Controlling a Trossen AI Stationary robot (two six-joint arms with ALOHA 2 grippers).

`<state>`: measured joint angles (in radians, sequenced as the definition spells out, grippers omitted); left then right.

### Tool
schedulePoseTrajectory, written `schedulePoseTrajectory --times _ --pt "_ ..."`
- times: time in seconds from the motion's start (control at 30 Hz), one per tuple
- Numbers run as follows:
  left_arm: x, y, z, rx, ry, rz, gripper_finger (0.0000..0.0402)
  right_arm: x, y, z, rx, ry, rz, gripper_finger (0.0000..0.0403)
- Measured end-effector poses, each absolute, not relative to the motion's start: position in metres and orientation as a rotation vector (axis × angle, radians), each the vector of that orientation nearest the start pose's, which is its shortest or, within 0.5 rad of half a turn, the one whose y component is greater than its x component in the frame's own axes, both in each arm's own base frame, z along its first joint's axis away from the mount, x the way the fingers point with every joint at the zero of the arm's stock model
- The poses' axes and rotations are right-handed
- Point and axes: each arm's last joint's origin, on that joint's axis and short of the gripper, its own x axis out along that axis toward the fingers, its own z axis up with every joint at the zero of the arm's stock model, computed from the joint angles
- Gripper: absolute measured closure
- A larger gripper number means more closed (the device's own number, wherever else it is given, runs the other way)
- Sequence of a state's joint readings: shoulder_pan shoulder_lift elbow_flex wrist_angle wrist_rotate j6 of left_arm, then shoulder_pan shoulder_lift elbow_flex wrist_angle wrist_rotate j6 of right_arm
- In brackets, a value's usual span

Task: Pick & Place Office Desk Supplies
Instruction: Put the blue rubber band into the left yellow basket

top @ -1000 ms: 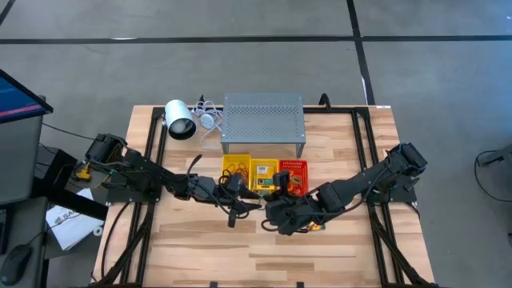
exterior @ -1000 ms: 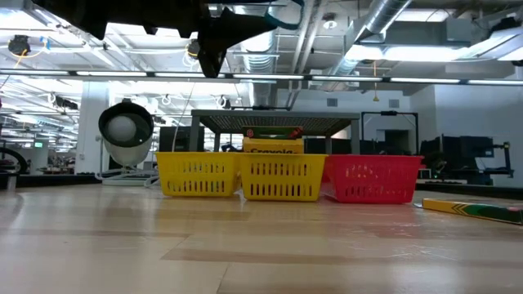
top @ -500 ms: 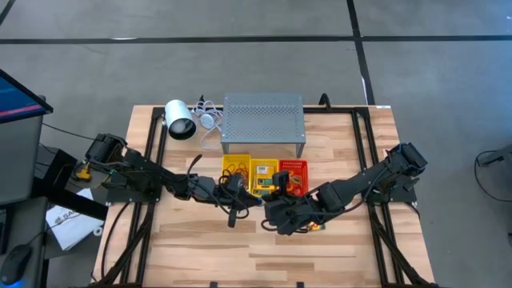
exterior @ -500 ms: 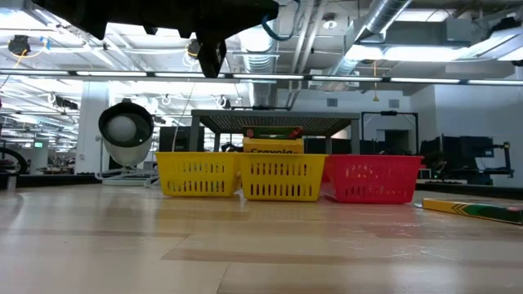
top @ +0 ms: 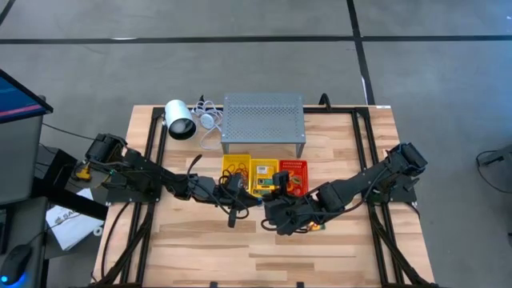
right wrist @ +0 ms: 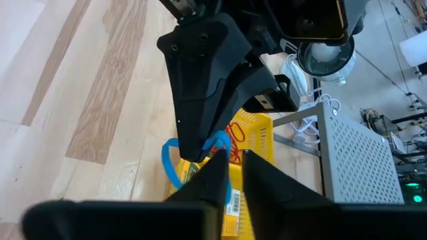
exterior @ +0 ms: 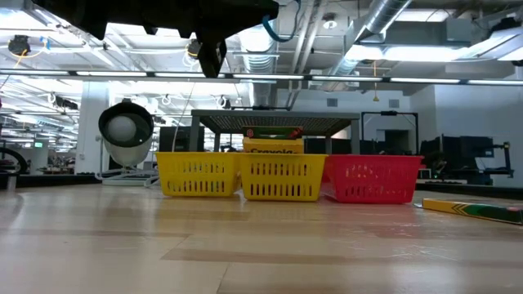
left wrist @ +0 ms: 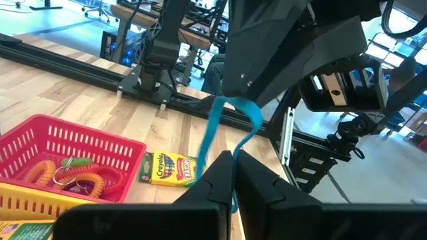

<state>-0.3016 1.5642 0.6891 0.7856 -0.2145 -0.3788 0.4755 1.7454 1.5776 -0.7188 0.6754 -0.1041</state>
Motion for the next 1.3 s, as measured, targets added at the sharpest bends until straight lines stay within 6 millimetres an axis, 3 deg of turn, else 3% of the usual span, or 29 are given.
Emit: schedulePoseTrajectory --times 0.37,0.53,0.77,1.13,1.3 --pt "0.305 -0.088 0.209 -0.279 0.099 -0.074 0.0400 0.338 0.155 0.316 -0.558 0.745 -0.155 0.0204" --pt "0.305 -0.087 0.209 -0.237 0.100 -0.073 0.0398 0.330 0.159 0.325 -0.562 0.718 -0.141 0.0161" --pt "0.294 -0.074 0.215 -0.183 0.232 -0.022 0.0399 0.302 0.166 0.342 -0.538 0.707 -0.134 0.0160" --pt "0.251 -0.055 0.252 -0.080 0.310 0.021 0.0399 0.228 0.180 0.380 -0.463 0.609 -0.180 0.0174" --pt "0.225 -0.048 0.247 -0.096 0.240 0.018 0.0398 0.189 0.184 0.390 -0.431 0.541 -0.241 0.0176"
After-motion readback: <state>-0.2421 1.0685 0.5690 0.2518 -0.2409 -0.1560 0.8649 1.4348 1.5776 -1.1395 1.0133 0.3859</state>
